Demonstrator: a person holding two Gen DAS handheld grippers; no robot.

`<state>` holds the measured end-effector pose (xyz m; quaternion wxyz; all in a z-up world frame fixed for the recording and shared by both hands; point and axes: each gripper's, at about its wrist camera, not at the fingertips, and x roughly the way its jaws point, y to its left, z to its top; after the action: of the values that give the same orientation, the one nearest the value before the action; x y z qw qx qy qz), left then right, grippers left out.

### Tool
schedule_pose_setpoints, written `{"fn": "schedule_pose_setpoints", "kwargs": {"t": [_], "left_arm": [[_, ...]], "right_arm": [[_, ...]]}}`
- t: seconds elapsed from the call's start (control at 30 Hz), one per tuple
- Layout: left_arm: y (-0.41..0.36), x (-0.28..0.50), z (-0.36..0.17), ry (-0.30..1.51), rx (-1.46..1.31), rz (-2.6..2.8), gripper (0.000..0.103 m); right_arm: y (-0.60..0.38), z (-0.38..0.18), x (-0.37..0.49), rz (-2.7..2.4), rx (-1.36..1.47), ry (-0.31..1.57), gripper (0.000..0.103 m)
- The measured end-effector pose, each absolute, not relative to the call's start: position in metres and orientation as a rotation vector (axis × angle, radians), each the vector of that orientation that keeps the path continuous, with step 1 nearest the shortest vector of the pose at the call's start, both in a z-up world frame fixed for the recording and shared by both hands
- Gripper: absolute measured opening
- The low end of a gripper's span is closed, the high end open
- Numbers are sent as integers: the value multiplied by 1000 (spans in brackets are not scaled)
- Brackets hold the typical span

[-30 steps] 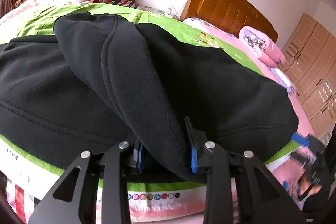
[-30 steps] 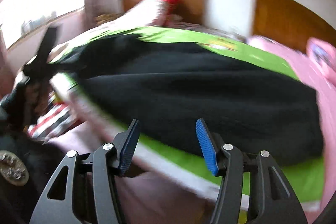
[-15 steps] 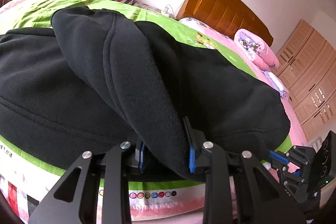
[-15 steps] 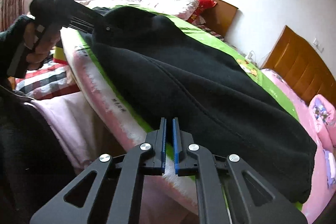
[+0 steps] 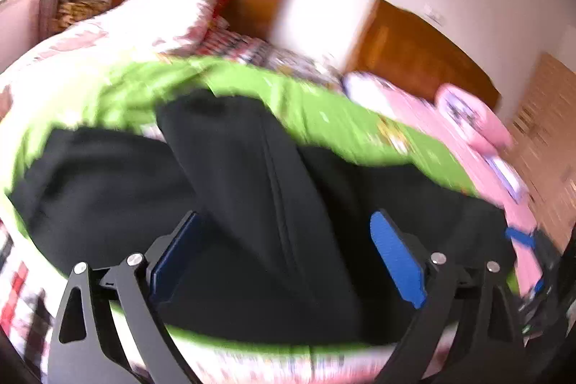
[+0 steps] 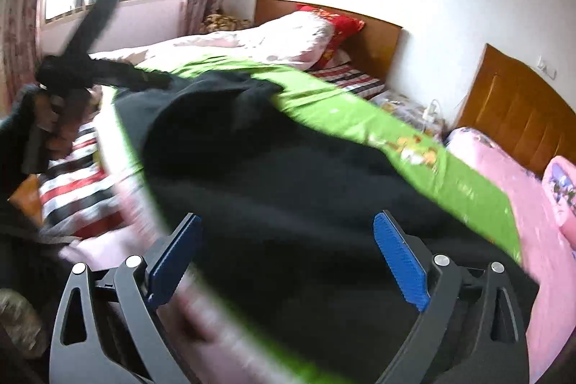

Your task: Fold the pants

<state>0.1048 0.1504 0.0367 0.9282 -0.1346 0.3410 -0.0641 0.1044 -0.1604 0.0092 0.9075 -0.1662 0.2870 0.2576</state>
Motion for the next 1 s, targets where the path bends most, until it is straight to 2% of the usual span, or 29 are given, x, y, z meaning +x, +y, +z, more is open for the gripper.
{"fn": "schedule_pose_setpoints", "kwargs": {"t": [0.1,0.23,0.27,0.3,0.37,0.43,0.47,0.5,0.53,0.57,0.67,0.77,0.87,0.93,0.97,1.0], "left_arm": [[125,168,54,767,-139,-107,101],[102,277,36,980,-73,-53,100],[102,302,26,1039,-61,-16,95],[101,328,12,1123,-34,15,84],[102,357,-15,1246,-29,31,70],[106,374,-37,1319,-16,48,70],[102,375,-36,1294,32,55,61],[102,372,-32,1279,69,75,35],[104,366,-24,1242,74,69,18],[110,353,-9,1167,57,20,11],[140,298,31,943,36,64,7],[216,193,68,702,-177,76,7],[284,109,59,624,-363,136,7],[317,78,32,656,-440,141,8],[335,68,9,691,-473,148,11],[349,63,-6,702,-506,138,27]], "right_arm": [[-145,3,158,486,-258,651,92],[-125,-8,203,479,-158,701,92],[-123,-12,207,482,-147,715,92],[-120,-17,213,481,-136,729,92],[-119,-25,219,478,-125,750,92],[-121,-32,220,469,-111,769,92],[-123,-32,221,467,-97,775,92],[-125,-31,222,469,-85,773,92],[-126,-31,221,472,-75,774,92],[-128,-32,221,473,-65,778,92],[-130,-32,220,474,-53,774,92],[-130,-31,217,483,-51,764,92],[-124,-33,218,483,-76,773,92],[-120,-35,218,482,-100,777,92],[-117,-35,217,483,-113,781,92],[-116,-36,218,483,-120,785,92]]}}
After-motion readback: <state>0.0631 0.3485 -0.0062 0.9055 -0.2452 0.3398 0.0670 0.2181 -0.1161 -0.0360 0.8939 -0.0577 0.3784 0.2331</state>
